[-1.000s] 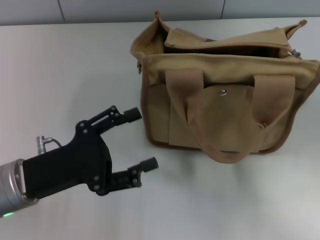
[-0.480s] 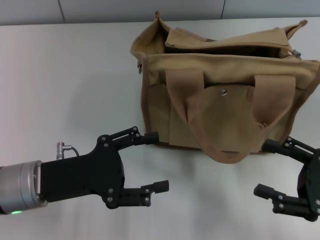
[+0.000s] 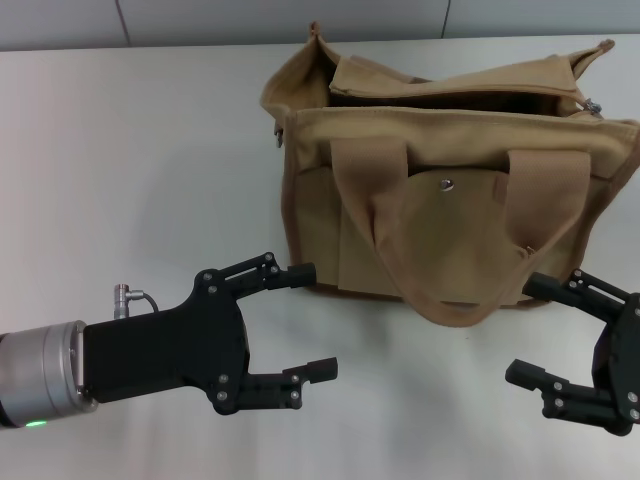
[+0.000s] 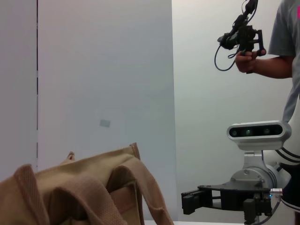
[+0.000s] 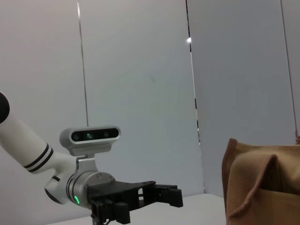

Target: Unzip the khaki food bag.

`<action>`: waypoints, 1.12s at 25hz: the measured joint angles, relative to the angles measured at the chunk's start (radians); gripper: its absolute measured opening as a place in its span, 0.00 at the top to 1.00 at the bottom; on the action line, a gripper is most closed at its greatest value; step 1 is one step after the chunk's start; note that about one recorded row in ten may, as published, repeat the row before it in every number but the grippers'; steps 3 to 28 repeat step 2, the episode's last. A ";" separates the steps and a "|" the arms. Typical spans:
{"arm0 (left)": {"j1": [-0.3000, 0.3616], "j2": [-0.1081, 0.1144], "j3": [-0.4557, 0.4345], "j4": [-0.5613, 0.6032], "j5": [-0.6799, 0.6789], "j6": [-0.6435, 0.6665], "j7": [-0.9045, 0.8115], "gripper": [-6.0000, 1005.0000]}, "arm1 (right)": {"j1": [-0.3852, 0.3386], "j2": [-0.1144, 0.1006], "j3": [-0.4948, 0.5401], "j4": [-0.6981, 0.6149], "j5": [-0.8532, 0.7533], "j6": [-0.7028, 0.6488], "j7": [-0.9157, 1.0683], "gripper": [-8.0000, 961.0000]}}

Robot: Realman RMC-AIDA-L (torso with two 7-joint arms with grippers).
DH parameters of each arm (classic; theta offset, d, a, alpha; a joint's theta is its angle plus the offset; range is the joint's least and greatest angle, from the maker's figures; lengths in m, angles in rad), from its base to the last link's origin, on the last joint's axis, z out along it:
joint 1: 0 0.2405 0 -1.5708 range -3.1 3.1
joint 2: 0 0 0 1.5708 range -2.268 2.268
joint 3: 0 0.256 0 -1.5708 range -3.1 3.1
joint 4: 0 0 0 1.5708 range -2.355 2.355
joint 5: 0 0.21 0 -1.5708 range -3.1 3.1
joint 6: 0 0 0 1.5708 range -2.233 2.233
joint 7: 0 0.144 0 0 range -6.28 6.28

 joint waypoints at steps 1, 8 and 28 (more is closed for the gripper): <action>0.000 0.000 0.000 0.000 0.000 -0.003 0.001 0.16 | 0.001 0.000 0.000 0.000 0.000 0.000 0.000 0.14; 0.000 0.000 0.000 0.000 0.000 -0.003 0.001 0.16 | 0.002 0.000 0.000 0.000 0.000 0.001 0.000 0.14; 0.000 0.000 0.000 0.000 0.000 -0.003 0.001 0.16 | 0.002 0.000 0.000 0.000 0.000 0.001 0.000 0.14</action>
